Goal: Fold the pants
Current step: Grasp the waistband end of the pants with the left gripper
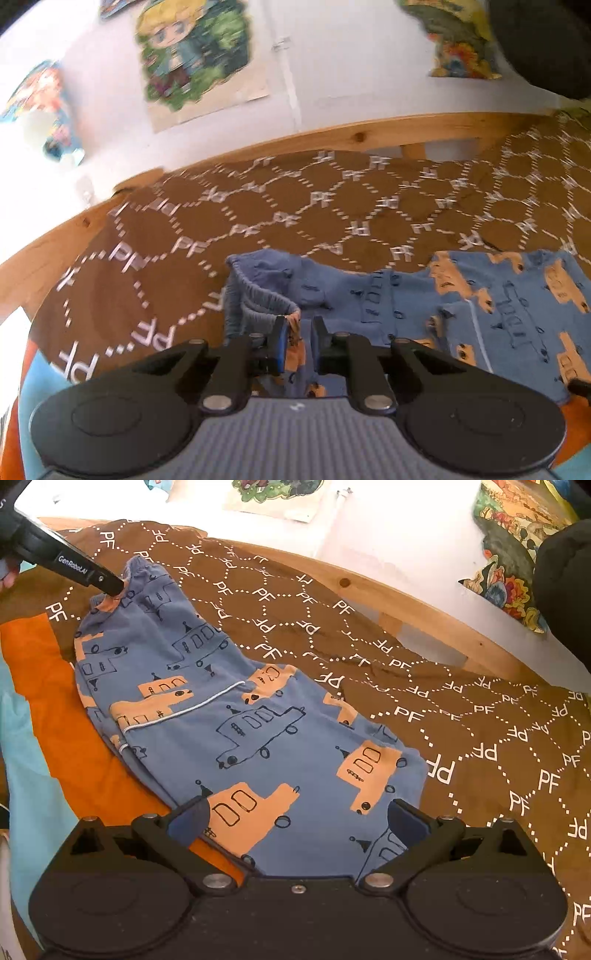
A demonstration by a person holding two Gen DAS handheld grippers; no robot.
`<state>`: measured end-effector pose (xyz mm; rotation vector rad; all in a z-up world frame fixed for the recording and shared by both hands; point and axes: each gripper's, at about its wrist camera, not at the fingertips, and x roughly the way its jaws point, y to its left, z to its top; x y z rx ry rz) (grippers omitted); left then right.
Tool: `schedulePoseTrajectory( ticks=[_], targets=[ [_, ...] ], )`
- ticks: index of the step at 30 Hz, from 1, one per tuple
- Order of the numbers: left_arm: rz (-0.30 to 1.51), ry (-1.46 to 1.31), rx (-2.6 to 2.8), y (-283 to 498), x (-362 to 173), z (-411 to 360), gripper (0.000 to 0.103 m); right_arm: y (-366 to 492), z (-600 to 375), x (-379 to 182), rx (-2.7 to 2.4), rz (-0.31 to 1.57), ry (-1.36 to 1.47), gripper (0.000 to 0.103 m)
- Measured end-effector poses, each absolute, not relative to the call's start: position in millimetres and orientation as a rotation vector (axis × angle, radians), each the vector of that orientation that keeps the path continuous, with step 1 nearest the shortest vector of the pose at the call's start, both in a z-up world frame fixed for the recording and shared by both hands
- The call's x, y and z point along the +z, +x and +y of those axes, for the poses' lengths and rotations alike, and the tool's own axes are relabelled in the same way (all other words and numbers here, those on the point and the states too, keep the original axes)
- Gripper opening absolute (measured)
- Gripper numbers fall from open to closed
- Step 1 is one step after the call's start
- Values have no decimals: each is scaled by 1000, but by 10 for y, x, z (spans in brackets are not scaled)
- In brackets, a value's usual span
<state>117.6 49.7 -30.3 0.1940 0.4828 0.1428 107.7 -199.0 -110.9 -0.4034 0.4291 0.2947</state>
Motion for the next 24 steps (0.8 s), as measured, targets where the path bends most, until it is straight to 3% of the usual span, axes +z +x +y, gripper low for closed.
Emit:
schedulePoseTrajectory(
  ticks=[5,6,7,11,13,18,24],
  targets=[
    [550,41,246,1223,-335,891,19,1079,-1996,-1111,297,430,-404,102],
    [566,1,251,1234,-362,976,24,1080,-1995,-1110,296,431,-403,102],
    [579,-36,247,1239,-382,1042,38,1079,-1997,-1110,297,431,-403,102],
    [552,-175,170,1249,-445,1233,59,1082,-1998,-1116,297,433,-400,102],
    [543,-209,144,1290,-463,1283,65,1083,-1998,-1121,297,435,-400,102],
    [526,-287,131,1370,-482,1353,64,1083,-2002,-1120,298,434,-400,102],
    [542,-249,150,1359,-481,1335,53,1082,-2005,-1123,299,435,-399,102]
  ],
)
